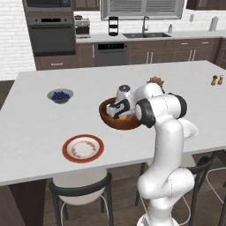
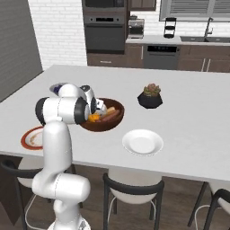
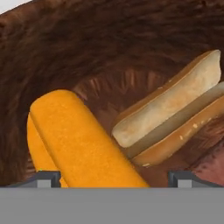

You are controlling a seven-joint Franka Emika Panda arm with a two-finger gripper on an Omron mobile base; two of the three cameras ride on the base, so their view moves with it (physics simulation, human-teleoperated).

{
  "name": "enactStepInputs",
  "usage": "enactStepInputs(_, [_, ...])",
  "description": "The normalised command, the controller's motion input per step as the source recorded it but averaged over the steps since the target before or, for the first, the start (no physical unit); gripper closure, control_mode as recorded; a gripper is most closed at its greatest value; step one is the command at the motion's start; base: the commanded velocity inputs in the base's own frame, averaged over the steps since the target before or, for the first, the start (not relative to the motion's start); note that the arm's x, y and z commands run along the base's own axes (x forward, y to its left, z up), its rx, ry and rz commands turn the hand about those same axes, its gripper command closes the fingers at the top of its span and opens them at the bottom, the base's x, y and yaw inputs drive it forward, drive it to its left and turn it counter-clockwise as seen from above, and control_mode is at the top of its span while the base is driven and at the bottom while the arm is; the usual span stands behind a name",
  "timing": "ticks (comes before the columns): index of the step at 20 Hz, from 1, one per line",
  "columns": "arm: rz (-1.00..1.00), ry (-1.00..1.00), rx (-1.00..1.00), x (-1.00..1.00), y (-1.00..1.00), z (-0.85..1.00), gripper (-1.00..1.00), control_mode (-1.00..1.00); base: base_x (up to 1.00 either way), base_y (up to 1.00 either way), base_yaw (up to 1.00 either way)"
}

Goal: Place one bun and one sausage from the bowl on each plate.

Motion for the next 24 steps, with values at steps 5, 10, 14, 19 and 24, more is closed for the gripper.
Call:
enactStepInputs(5, [0.08,0.27,0.09,-0.02,-0.33,0.00,-1.00,-1.00,0.00,0.00,0.00])
enactStepInputs(10, [0.10,0.33,0.08,0.04,-0.10,0.00,-1.00,-1.00,0.00,0.00,0.00])
enactStepInputs(14, [0.11,0.27,0.03,0.01,0.00,-0.01,-1.00,-1.00,0.00,0.00,0.00])
enactStepInputs(19, [0.11,0.19,0.00,-0.27,0.01,-0.25,-1.00,-1.00,0.00,0.00,0.00])
enactStepInputs(24, [0.08,0.07,0.00,-0.20,0.03,-0.56,-1.00,-1.00,0.00,0.00,0.00])
